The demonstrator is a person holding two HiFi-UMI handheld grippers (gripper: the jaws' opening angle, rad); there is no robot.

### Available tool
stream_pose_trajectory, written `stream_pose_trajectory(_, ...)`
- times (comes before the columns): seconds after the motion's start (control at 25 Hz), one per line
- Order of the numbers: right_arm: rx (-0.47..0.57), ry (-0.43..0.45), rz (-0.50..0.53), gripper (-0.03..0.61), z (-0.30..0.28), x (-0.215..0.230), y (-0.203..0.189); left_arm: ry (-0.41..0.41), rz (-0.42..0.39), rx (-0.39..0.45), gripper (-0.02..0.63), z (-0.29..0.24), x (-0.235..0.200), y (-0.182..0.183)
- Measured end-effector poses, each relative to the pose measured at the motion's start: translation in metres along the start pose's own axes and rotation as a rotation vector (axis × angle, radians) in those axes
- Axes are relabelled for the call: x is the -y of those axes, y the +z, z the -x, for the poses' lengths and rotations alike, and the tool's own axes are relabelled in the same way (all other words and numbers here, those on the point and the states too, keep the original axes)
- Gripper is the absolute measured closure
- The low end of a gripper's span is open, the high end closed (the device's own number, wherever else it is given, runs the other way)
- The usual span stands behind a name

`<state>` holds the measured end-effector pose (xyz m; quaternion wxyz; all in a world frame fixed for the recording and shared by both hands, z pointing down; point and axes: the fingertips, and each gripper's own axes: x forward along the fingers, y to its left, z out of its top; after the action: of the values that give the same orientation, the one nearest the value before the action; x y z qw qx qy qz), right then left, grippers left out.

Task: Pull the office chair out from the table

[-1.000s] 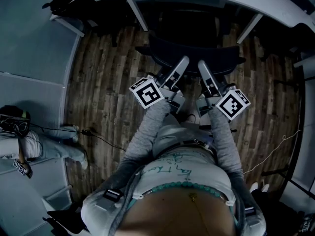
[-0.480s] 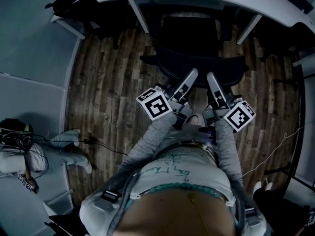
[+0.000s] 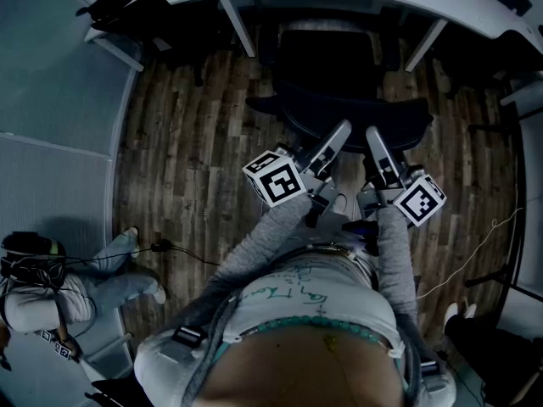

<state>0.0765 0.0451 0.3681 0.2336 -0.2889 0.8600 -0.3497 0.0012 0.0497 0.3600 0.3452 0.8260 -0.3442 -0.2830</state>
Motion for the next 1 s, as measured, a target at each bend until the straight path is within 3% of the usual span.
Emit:
stream_pose_trajectory(0.68,0.048,-0.020,0.004,0.387,0.003,-0.010,0.001,-0.013,-0.004,-0.031,0.471,0.002,0.008,0.005)
stream_pose_trajectory(1.0,0.074,-0.032,0.033,0.385,0.002,-0.020,-0.017,-0.046,0.020,-0.008,0.471,0.023,0.004,0.009)
